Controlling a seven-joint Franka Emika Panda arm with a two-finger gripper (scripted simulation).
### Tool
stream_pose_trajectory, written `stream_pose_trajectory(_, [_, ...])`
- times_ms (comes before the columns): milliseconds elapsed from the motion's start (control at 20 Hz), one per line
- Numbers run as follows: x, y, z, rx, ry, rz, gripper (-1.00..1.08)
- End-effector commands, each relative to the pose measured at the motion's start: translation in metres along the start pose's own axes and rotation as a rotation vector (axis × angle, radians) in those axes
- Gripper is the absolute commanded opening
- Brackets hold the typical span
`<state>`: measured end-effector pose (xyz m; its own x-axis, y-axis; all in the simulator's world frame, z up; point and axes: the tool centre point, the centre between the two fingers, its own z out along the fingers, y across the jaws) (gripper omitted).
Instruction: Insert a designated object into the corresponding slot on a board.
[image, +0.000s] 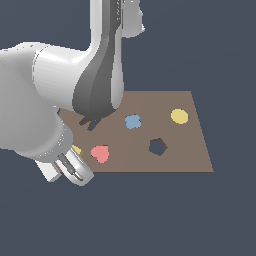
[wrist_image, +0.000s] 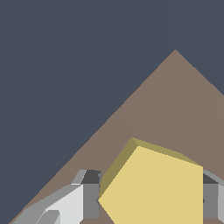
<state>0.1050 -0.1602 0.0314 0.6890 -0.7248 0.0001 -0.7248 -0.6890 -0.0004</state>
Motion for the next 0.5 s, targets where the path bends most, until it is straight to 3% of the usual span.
stream_pose_trajectory(0, [0.0,-0.01,-0.001,0.0,0.0,-0.067,-1.0])
stream_pose_trajectory(450, [-0.007,-0.058,-0.002,0.0,0.001,-0.388,-1.0])
